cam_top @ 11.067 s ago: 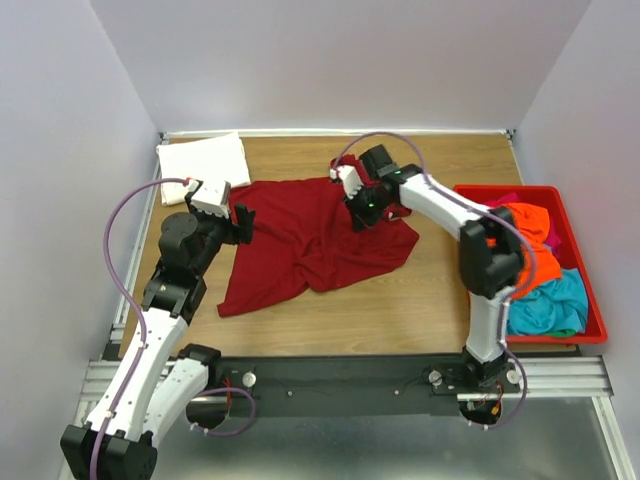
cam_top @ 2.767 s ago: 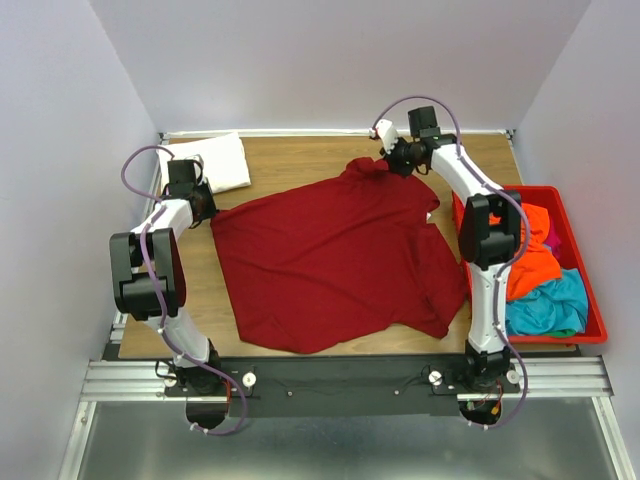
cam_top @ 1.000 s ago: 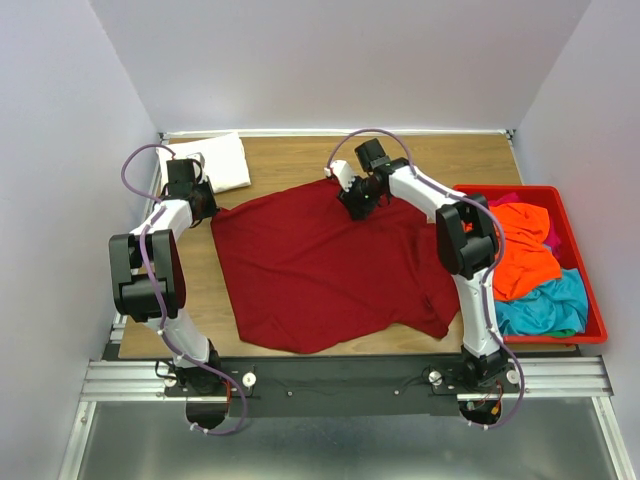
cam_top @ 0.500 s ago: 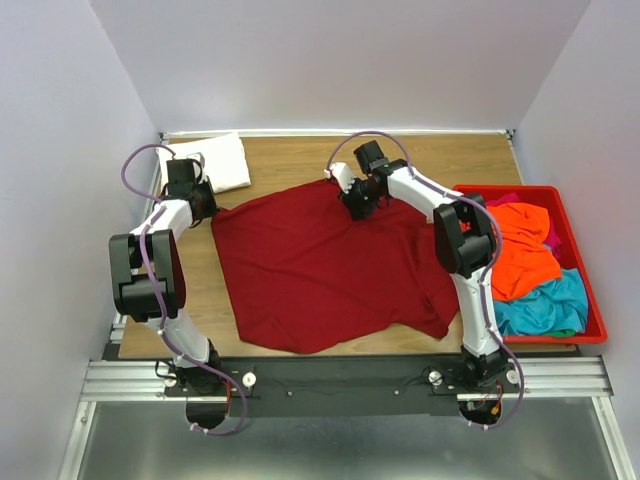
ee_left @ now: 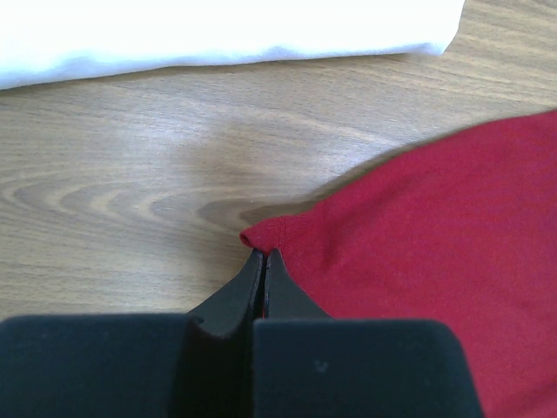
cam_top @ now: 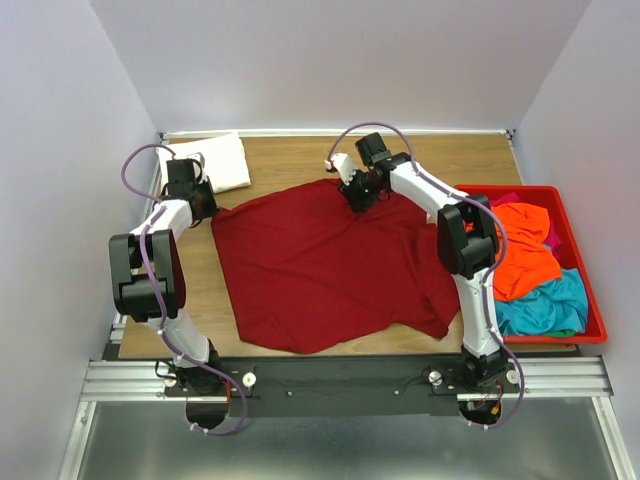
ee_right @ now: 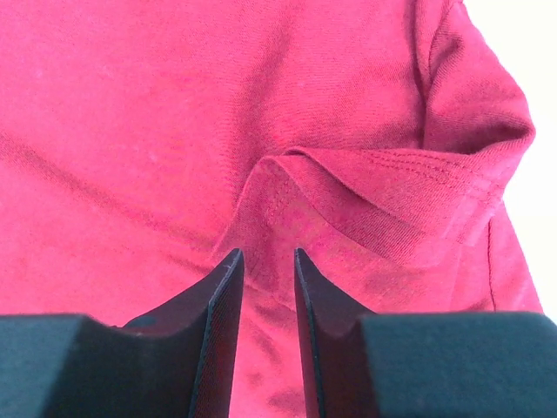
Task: Fold and stack the t-shirts
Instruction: Flatten the tshirt out
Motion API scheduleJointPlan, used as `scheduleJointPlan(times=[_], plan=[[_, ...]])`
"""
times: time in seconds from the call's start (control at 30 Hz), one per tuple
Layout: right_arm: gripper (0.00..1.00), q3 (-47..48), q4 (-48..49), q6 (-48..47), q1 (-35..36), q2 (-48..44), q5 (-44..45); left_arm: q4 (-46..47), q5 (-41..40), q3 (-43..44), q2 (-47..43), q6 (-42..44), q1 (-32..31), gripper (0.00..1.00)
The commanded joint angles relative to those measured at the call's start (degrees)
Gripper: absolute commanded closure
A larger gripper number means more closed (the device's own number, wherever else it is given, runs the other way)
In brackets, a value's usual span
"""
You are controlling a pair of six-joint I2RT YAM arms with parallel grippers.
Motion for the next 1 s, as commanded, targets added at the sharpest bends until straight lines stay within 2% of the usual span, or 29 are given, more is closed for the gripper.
scheduleJointPlan(times=[0.0,0.17,0.27,0.37,0.63,0.97], plan=[[0.64,1.02,-1.05,0.74,-0.22,-0.50,0.76,0.64,1.52,-0.46,-1.22,0.65,0.23,1.00],[0.63,-0.13,-2.01,-0.14,-0.22,-1.37,-2.75,0.55,1.61,-0.38,-1.13,0.65,0.31,1.00],[0.57,-1.44,-2.81,-1.72,-0.05,-2.34,-5.74,0.64,1.70,-0.29,-1.13,0.65,0.23,1.00],[0.56,-2.23,-3.07,-2.34,0.30,-2.78,-6.71,0.64,1.79,-0.29,-0.96,0.65,0.23,1.00],[0.51,-0.39,-2.81,-1.64,1.71,-0.23,0.58,0.55,1.88,-0.46,-0.96,0.65,0.23,1.00],[0.51,-2.59,0.18,-2.34,3.03,-0.14,6.82,0.64,2.49,-0.38,-0.69,0.65,0.23,1.00]])
